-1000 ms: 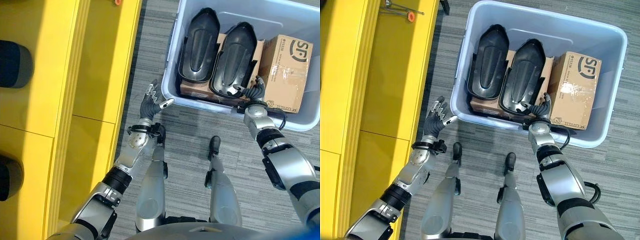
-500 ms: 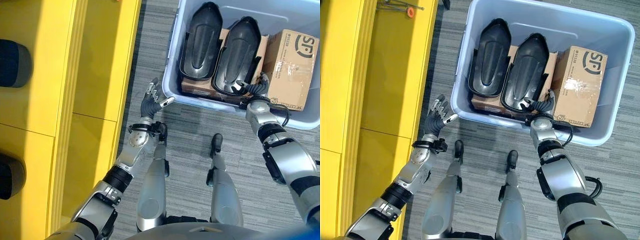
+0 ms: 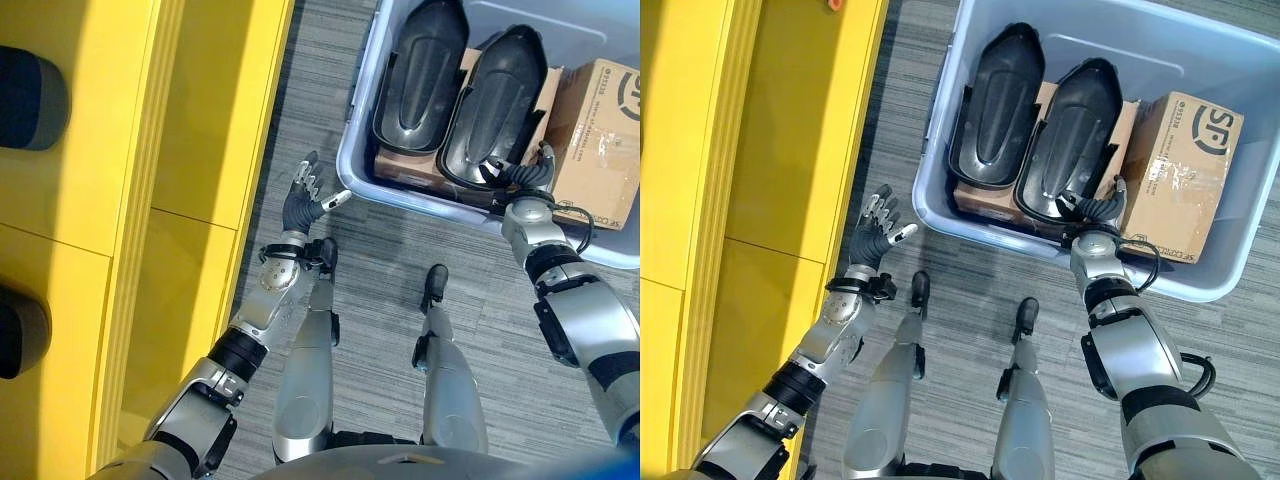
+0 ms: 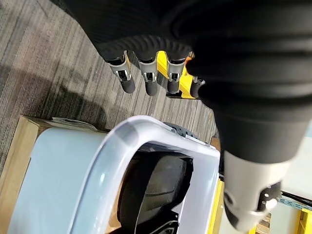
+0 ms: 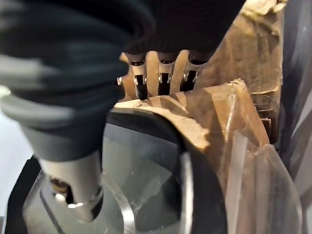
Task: Move parts from the plastic box to the shelf.
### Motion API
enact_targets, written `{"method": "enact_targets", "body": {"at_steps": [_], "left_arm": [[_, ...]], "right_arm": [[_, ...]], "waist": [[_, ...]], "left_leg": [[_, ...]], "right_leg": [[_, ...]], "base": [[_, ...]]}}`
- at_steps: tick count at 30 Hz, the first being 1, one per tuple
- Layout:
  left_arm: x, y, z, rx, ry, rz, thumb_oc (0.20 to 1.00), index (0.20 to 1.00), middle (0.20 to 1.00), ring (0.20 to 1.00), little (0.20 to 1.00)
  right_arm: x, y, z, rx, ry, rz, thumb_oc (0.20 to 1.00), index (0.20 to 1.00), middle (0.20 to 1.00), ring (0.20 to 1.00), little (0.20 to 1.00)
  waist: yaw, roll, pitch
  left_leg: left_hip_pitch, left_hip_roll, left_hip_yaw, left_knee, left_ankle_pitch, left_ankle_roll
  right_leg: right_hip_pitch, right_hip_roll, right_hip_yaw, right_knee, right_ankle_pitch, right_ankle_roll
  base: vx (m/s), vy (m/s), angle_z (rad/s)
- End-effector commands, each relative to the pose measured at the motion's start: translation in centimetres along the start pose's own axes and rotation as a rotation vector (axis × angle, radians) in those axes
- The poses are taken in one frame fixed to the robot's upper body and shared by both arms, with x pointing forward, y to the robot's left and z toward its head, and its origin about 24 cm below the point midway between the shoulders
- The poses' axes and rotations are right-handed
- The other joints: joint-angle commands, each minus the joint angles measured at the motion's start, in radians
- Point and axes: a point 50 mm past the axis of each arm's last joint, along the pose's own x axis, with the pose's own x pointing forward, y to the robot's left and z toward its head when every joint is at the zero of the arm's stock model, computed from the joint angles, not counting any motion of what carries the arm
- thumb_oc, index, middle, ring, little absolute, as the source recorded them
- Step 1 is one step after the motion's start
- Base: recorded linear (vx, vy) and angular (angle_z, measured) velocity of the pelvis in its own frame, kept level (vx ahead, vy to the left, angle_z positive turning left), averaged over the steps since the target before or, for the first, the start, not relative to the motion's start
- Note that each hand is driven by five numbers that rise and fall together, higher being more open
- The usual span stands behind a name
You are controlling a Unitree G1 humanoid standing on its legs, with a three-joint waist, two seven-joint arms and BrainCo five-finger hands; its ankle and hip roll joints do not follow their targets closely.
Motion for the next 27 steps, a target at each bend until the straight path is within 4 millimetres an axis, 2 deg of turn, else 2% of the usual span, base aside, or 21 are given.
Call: {"method": "enact_targets", "body": {"at_steps": [1, 10, 11, 12, 27], "left_arm": [[0.5, -1.5, 2.8, -0.007, -0.139, -0.071, 1.000, 1.000, 1.000, 1.000, 1.000], [0.4, -1.7, 2.8, -0.016, -0.138, -0.077, 1.000, 1.000, 1.000, 1.000, 1.000], [0.4, -1.7, 2.9, -0.015, -0.138, -0.078, 1.000, 1.000, 1.000, 1.000, 1.000], [0.5, -1.7, 2.9, -0.013, -0.140, -0.080, 1.000, 1.000, 1.000, 1.000, 1.000], [0.6, -1.3, 3.1, -0.010, -0.152, -0.056, 1.000, 1.000, 1.000, 1.000, 1.000]], "right_arm": [[1.0, 0.0, 6.6, 0.068, -0.164, 0.007, 1.000, 1.000, 1.000, 1.000, 1.000], [1.3, -0.2, 7.1, 0.010, -0.161, 0.000, 1.000, 1.000, 1.000, 1.000, 1.000], [1.2, 0.0, 7.0, 0.001, -0.161, 0.008, 0.849, 0.849, 0.849, 0.849, 0.849], [1.2, 0.1, 7.0, -0.003, -0.160, 0.014, 0.200, 0.200, 0.200, 0.200, 0.200], [0.8, 0.8, 6.2, -0.009, -0.152, 0.022, 0.200, 0.200, 0.200, 0.200, 0.200]], "waist": [[0.025, -0.021, 0.031], [0.034, -0.025, 0.044], [0.034, -0.025, 0.045], [0.035, -0.026, 0.046], [0.029, -0.031, 0.050]], "left_leg": [[-0.010, -0.036, 0.052, 0.107, -0.105, 0.014], [-0.037, -0.048, 0.048, 0.127, -0.117, 0.019], [-0.036, -0.049, 0.047, 0.129, -0.123, 0.018], [-0.037, -0.050, 0.047, 0.130, -0.124, 0.019], [-0.033, -0.051, 0.045, 0.130, -0.129, 0.023]], "right_leg": [[0.112, -0.081, -0.031, 0.036, -0.047, 0.058], [0.111, -0.084, -0.035, 0.028, -0.044, 0.060], [0.114, -0.084, -0.035, 0.027, -0.047, 0.061], [0.114, -0.084, -0.036, 0.027, -0.047, 0.061], [0.116, -0.077, -0.031, 0.026, -0.052, 0.059]], "base": [[0.01, 0.003, 0.04], [0.02, 0.001, 0.04], [0.00, 0.000, 0.00], [0.03, -0.012, 0.00], [0.00, 0.000, 0.00]]}}
